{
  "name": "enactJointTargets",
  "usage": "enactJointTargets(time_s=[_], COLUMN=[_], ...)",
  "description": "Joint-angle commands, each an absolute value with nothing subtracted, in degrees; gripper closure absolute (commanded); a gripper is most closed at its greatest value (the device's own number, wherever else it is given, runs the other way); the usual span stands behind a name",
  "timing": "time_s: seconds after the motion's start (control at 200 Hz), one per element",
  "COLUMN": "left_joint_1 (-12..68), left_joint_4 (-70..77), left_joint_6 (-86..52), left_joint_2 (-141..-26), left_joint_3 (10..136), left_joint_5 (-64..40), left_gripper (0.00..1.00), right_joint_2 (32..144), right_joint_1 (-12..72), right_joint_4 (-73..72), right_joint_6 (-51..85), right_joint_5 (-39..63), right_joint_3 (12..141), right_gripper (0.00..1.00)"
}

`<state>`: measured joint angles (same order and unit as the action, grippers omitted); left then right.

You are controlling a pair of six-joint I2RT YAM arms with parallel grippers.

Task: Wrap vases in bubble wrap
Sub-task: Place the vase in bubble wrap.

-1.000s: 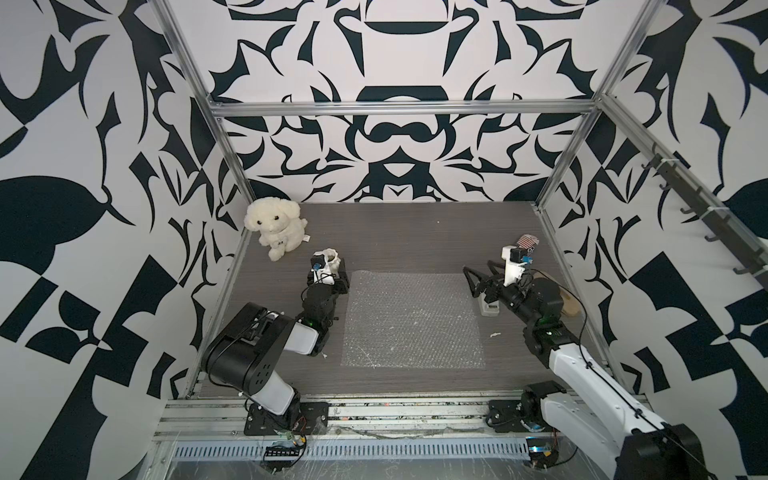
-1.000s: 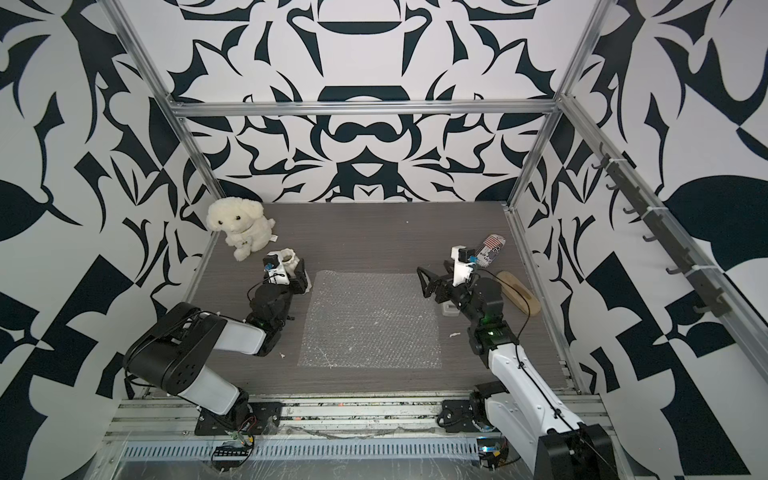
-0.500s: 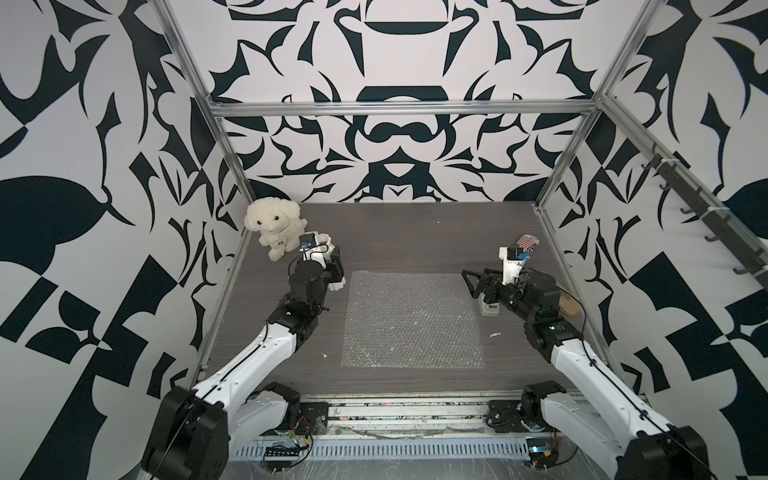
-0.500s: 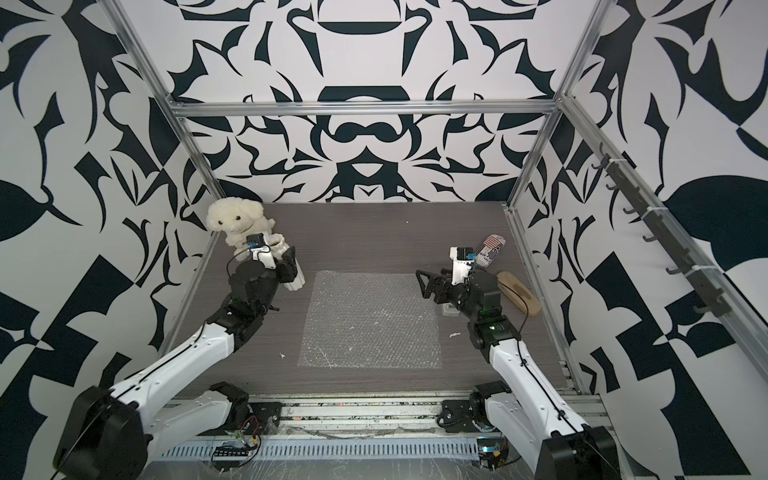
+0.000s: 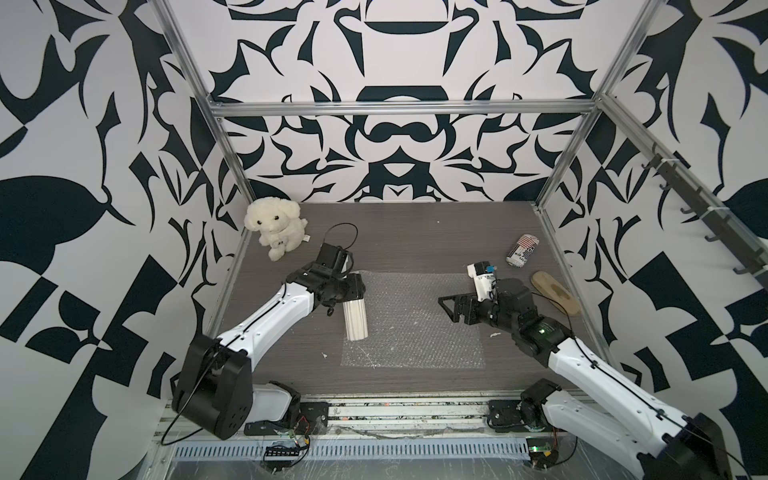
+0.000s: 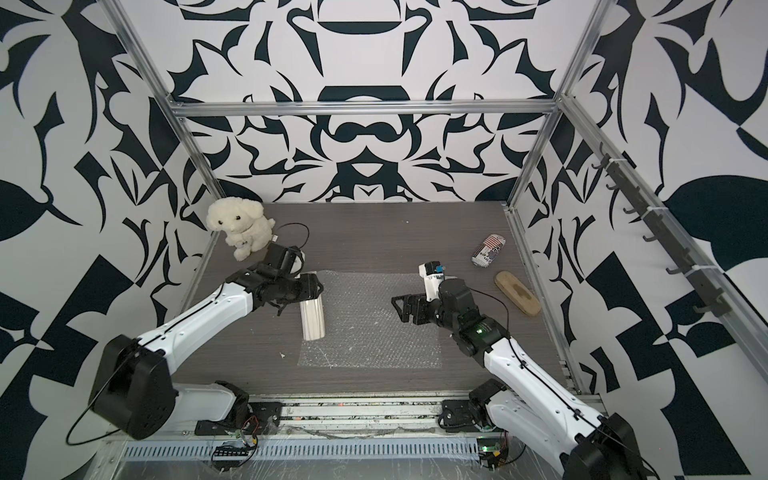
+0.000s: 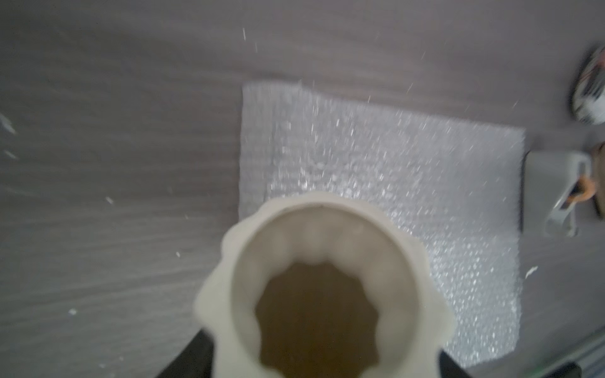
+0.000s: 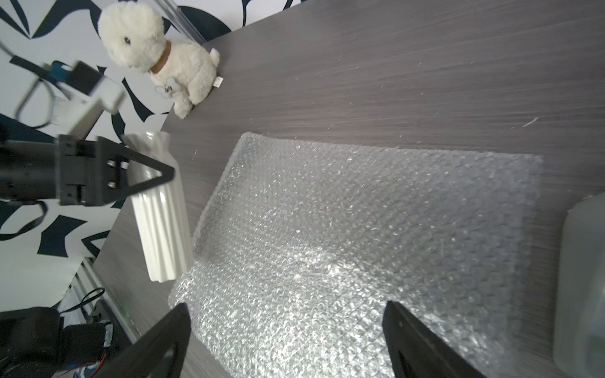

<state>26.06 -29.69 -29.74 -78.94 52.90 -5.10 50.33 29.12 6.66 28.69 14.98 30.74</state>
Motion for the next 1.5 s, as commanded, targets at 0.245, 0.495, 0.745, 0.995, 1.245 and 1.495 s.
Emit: enactJointTargets(time_s=[0.245, 0.495, 0.745, 0.995, 1.245, 1.495], left_joint_1=[27.82, 28.08, 28.21, 28.24, 28.27, 28.3], left_joint_4=[-37.85, -40.72, -42.15, -39.79, -37.47, -36.99], left_joint_6=[-27.81, -25.48, -24.39, -25.31, -26.41, -27.42], left_joint_2=[-88.37, -95.3, -101.17, -103.99, -103.85, -98.99], left_joint_3=[60.1, 64.56, 67.51, 68.03, 66.36, 65.74], left_joint_5=[-13.29, -11.97, -11.64, -12.81, -14.28, -15.68], left_gripper=[1.0, 1.0, 0.91, 0.74, 0.53, 0.22], right_joint_2=[53.41, 55.61, 57.26, 59.64, 62.69, 65.26], right_joint_1=[33.43, 35.1, 36.37, 39.38, 43.81, 46.35], right_joint_4=[5.41, 3.44, 2.2, 0.51, -1.14, -0.74], right_joint_6=[31.63, 32.22, 32.91, 34.55, 36.59, 37.65], right_joint_5=[10.13, 9.69, 7.74, 5.17, 1.44, -0.57], right_joint_3=[31.76, 31.8, 31.59, 32.52, 33.36, 35.04], right_gripper=[0.05, 0.05, 0.02, 0.01, 0.01, 0.01])
